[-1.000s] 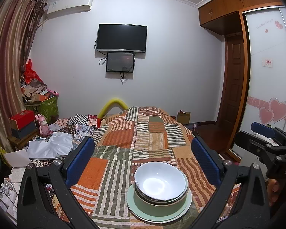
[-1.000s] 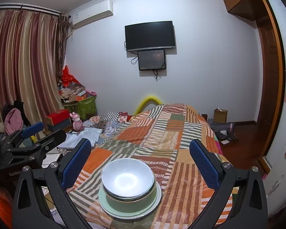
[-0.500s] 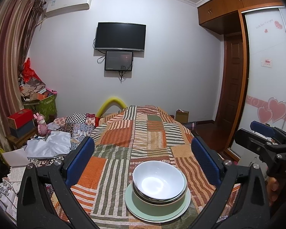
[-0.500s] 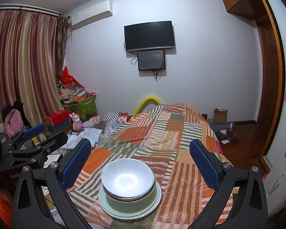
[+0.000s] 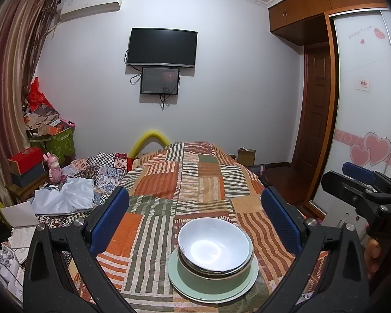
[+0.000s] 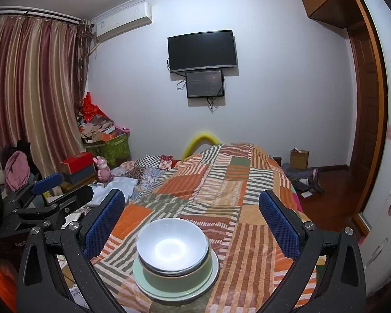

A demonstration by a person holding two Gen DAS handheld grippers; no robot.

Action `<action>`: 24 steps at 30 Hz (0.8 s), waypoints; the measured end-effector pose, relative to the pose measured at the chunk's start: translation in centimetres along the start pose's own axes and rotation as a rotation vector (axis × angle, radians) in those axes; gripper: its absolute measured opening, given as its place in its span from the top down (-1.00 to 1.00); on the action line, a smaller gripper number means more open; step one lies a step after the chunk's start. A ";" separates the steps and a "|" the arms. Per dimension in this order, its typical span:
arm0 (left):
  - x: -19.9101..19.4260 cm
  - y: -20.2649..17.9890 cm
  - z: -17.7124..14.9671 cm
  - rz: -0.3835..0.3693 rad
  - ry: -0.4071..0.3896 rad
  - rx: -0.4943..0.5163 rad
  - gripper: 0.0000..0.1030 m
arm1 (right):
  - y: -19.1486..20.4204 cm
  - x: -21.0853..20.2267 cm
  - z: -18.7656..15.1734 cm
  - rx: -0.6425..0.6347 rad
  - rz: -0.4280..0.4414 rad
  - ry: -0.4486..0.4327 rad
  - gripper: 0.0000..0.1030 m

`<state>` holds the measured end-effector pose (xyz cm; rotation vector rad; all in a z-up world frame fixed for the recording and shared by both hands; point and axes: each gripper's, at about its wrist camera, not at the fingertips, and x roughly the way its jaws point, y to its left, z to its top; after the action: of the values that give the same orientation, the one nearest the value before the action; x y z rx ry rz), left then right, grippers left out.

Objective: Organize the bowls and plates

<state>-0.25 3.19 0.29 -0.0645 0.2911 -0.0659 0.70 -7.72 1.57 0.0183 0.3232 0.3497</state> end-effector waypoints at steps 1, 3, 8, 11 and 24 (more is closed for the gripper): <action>0.0 0.1 0.0 -0.001 0.001 0.000 -0.99 | 0.0 0.0 0.0 0.000 0.001 0.000 -1.00; 0.1 0.2 0.0 -0.002 0.005 -0.003 -0.99 | 0.0 0.0 0.0 0.000 0.001 0.000 -1.00; 0.1 0.4 -0.1 -0.008 0.009 -0.005 -0.99 | 0.0 0.0 0.0 0.000 0.000 0.000 -1.00; 0.1 0.5 -0.1 -0.011 0.009 -0.007 -0.99 | 0.0 -0.1 -0.1 0.000 0.001 0.000 -1.00; 0.4 0.7 -0.2 -0.024 0.019 -0.008 -0.99 | -0.2 0.1 -0.1 0.012 -0.001 0.004 -1.00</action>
<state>0.07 3.82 -0.03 -0.0749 0.3099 -0.0892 0.83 -7.90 1.44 0.0291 0.3293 0.3464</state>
